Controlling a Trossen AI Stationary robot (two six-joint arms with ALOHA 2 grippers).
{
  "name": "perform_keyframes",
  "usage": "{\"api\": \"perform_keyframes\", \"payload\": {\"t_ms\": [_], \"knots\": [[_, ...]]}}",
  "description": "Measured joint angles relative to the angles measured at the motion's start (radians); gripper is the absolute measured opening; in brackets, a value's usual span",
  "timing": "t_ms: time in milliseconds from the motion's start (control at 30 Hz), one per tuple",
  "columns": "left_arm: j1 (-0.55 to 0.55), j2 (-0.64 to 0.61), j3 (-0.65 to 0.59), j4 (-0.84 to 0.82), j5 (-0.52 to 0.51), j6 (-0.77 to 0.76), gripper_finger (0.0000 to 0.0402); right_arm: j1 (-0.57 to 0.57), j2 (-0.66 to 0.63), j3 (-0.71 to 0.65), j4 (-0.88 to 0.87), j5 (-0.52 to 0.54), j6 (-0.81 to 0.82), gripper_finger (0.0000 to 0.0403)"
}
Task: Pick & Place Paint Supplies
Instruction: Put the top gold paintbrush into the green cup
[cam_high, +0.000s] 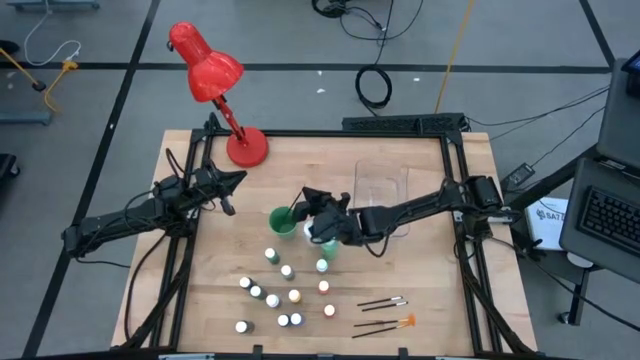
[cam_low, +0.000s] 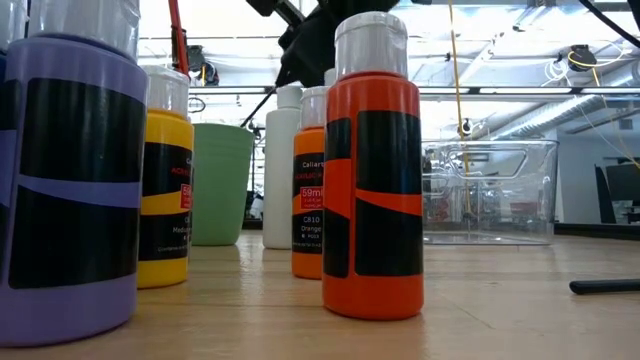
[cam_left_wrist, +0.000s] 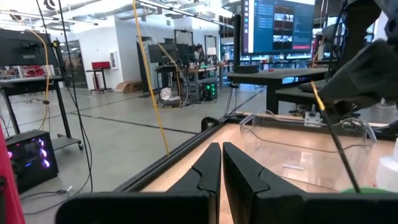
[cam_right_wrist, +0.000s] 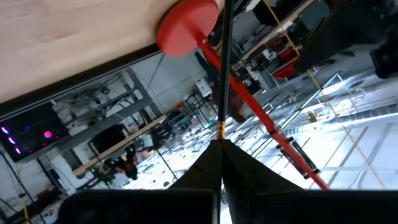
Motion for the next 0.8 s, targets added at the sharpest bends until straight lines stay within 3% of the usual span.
{"api": "perform_keyframes", "payload": {"t_ms": [467,800], "knots": [[0.0,0.0,0.0,0.003,0.0,0.026,0.0021,0.0,-0.001,-0.073,0.047,-0.13,-0.022,0.0002],[0.0,0.0,0.0,0.006,0.0,0.027,0.0021,0.0,-0.001,-0.073,0.047,-0.13,0.027,0.0052]]}}
